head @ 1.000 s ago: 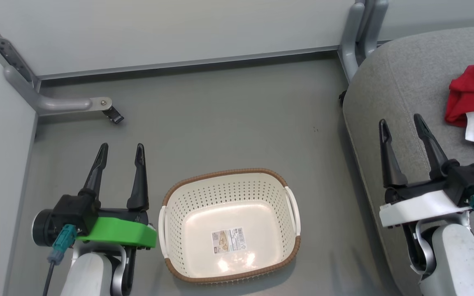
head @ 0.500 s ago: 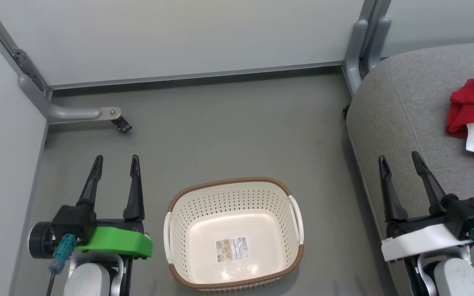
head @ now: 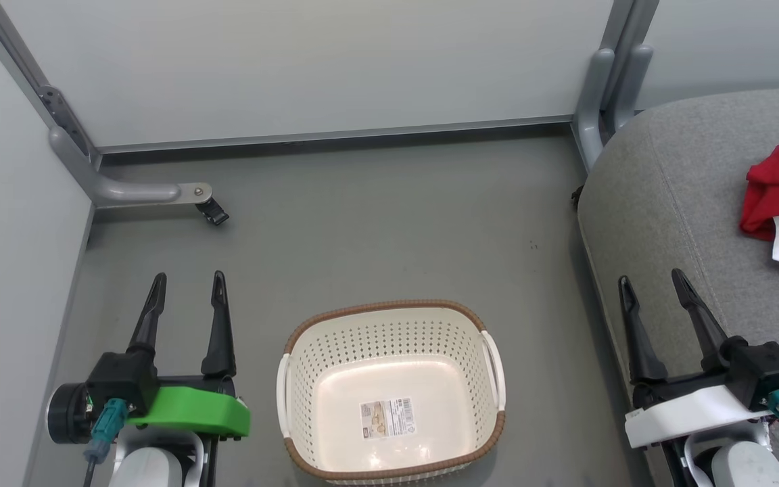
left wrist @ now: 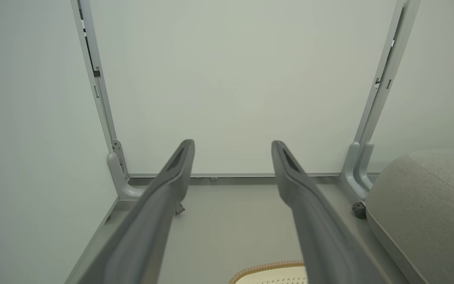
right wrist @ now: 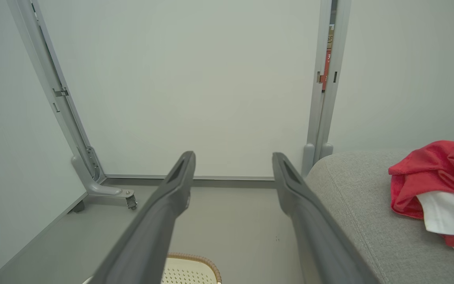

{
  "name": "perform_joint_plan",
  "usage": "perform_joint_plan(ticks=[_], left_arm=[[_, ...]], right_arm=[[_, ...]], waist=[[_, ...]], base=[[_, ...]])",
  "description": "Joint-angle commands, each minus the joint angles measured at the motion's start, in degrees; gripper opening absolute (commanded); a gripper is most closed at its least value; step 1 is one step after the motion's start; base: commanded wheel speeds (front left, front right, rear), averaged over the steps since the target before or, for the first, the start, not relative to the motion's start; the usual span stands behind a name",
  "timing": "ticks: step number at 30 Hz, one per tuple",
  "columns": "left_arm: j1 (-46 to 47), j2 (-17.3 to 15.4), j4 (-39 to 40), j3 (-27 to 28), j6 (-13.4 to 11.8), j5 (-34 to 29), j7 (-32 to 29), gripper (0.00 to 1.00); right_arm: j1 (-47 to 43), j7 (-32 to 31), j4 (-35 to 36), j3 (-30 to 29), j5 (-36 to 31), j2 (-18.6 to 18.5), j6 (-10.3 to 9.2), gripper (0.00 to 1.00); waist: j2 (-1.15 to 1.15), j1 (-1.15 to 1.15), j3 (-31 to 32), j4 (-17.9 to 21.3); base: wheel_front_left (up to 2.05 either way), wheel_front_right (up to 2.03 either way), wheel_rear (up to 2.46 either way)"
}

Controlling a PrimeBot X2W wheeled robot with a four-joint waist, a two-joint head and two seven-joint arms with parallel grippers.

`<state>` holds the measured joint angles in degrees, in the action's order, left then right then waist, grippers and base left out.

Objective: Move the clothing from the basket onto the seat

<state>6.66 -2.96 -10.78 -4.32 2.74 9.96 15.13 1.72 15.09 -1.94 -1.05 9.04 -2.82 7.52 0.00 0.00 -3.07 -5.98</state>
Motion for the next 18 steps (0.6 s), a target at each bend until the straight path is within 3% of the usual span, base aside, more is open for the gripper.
perform_joint_plan(ticks=[1, 18], left_arm=[[-0.9, 0.0, -0.1, -0.1, -0.3, 0.1, 0.0, 1.00], [-2.2, 0.1, 0.3, -0.6, -0.4, 0.0, 0.0, 1.00]], right_arm=[[-0.7, 0.1, -0.3, 0.0, -0.2, -0.2, -0.06, 1.00], [-0.3, 0.1, -1.2, -0.5, -1.1, -0.2, -0.06, 1.00]], waist=[[0.00, 0.00, 0.2, -0.2], [0.00, 0.00, 1.0, -1.0]], base=[[0.00, 0.00, 0.00], [0.00, 0.00, 0.00]])
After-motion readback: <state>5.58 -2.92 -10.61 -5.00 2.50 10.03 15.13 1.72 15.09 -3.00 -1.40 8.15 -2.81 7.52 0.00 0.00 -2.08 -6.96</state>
